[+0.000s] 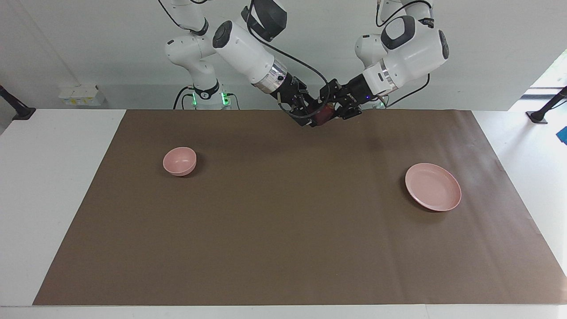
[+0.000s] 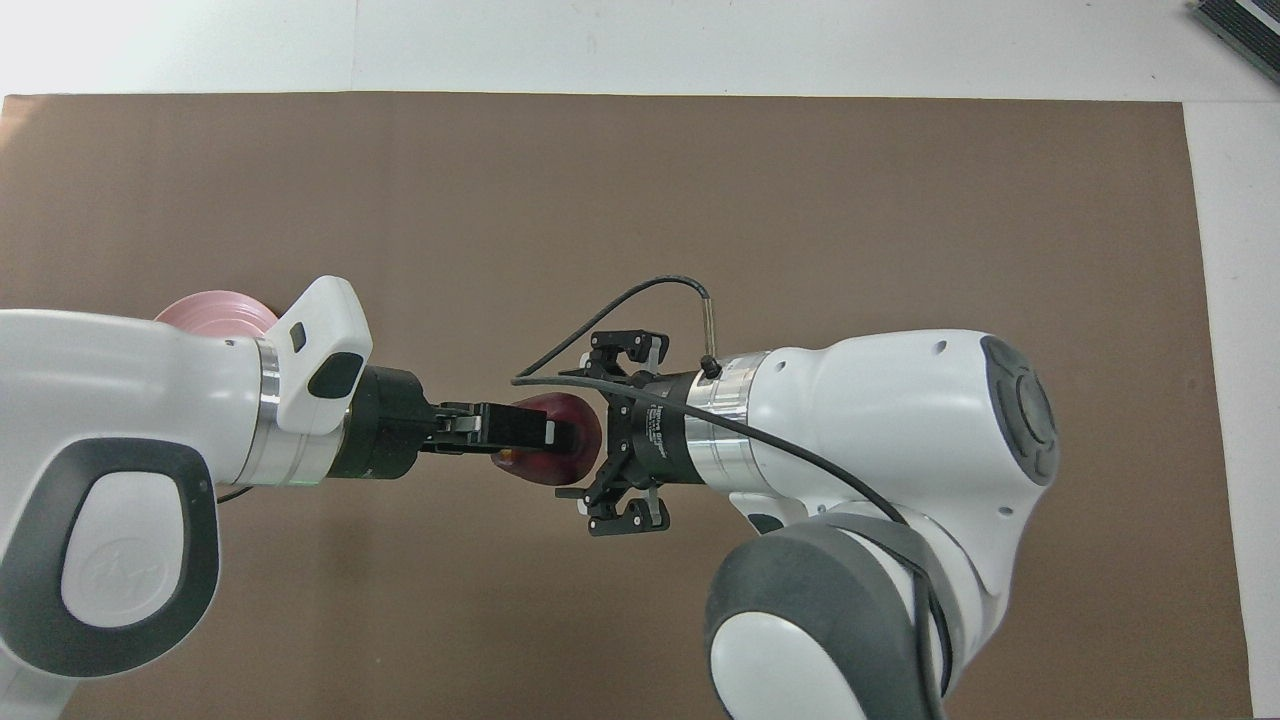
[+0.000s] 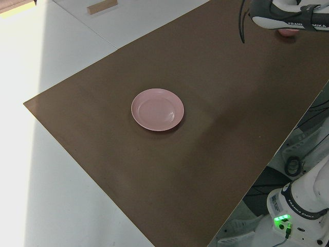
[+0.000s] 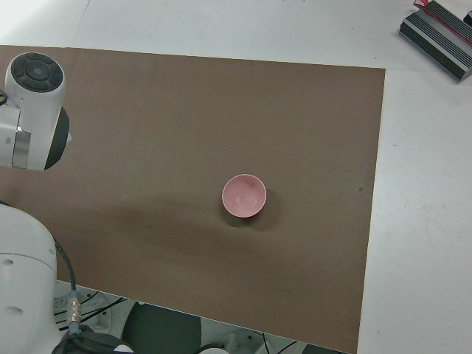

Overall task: Move apple from plate to bowl
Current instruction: 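Close the right gripper on the apple held by the left gripper, then carry the apple with the right gripper while the left gripper withdraws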

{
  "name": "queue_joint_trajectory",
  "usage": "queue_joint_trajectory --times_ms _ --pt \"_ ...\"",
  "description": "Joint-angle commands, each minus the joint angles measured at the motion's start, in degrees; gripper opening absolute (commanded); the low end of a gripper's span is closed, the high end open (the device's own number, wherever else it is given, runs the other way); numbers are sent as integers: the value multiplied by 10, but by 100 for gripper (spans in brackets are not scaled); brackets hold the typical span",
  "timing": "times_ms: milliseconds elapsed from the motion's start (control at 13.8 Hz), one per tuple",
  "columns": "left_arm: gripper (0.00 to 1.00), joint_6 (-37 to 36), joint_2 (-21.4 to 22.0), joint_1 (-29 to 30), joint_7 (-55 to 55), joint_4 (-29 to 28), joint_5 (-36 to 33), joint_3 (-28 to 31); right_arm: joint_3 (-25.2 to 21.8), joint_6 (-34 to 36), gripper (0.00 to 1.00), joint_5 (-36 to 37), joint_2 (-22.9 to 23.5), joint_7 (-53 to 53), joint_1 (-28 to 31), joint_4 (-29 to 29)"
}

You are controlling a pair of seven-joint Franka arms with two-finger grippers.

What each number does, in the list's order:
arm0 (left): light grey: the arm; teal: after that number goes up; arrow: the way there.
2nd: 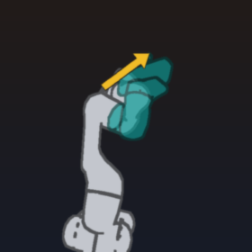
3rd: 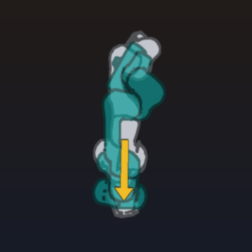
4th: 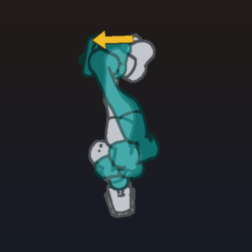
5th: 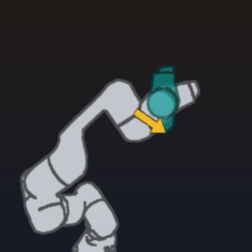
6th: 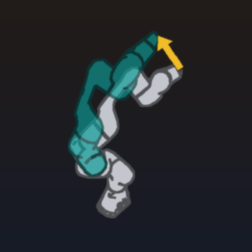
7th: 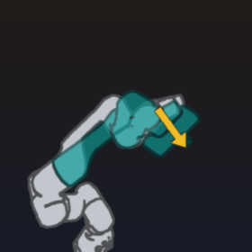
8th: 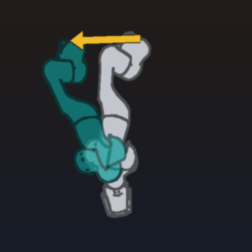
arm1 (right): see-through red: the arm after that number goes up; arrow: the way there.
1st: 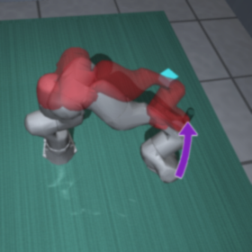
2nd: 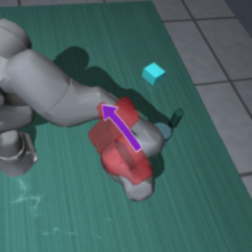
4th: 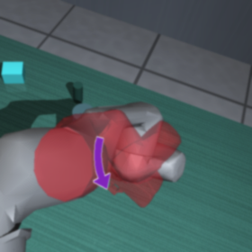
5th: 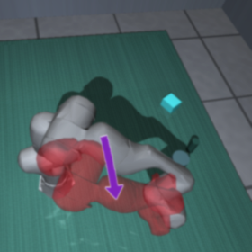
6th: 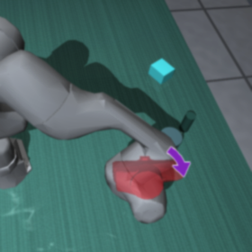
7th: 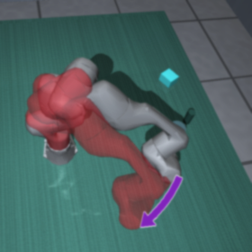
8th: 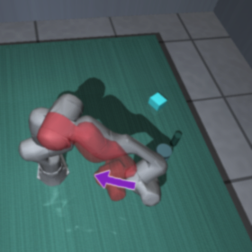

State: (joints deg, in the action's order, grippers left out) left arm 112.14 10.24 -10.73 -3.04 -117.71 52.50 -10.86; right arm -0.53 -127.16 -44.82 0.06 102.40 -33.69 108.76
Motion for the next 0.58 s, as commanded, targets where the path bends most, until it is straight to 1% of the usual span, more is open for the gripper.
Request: queue_joint_trajectory --times_ms 0,73,436,509 --pt "0 -4 13 -9 16 -9 6 8 2 -16 61 -9 8 4 -9 -10" --pt "0 -4 12 -9 20 -8 6 8 2 -18 1 -6 10 9 -13 -15" --pt "0 -10 13 -8 25 -3 7 7 2 -17 0 -6 14 7 -12 -18" --pt "0 -10 14 -7 40 2 7 7 2 -17 0 -6 14 6 -12 -18"
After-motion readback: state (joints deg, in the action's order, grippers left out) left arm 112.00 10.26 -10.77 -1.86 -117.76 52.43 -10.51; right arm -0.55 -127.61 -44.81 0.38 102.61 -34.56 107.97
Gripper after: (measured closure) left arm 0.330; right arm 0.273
